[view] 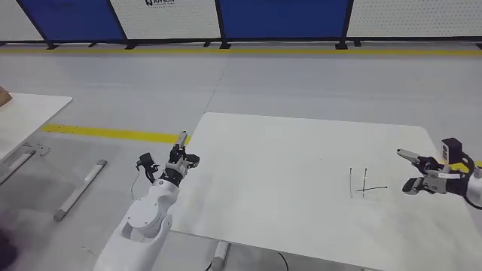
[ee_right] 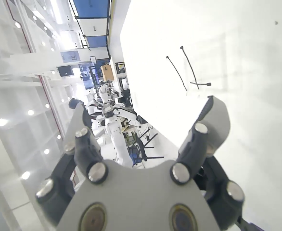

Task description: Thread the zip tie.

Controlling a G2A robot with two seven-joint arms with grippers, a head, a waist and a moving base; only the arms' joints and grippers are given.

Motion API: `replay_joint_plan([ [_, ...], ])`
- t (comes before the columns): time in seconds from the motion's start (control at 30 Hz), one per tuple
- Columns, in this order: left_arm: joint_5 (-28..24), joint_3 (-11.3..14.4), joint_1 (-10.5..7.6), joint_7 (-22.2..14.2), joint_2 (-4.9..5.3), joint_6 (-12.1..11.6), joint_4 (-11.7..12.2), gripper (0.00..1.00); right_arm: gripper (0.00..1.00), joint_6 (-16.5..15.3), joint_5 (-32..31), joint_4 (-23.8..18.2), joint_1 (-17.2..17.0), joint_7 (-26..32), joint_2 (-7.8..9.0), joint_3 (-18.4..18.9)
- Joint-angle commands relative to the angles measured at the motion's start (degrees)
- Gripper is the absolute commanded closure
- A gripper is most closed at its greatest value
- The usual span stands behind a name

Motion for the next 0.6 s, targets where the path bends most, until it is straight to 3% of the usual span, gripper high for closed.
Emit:
replay_joint_plan([
  [0.0,0.0,0.0,0.00,0.0,0.00,0.0,0.0,0.00,0.00,0.5,-0.1,3.3,1.0,-0.2,-0.14,-1.5],
  [0.07,0.0,0.0,0.00,0.0,0.00,0.0,0.0,0.00,0.00,0.5,0.5,6.0,2.3,-1.9,-0.39,-2.3],
  [0.53,0.0,0.0,0.00,0.0,0.00,0.0,0.0,0.00,0.00,0.5,0.5,6.0,2.3,-1.9,-0.39,-2.3],
  [0.57,0.0,0.0,0.00,0.0,0.00,0.0,0.0,0.00,0.00,-1.3,0.0,4.6,2.1,-0.1,-0.43,-3.3],
])
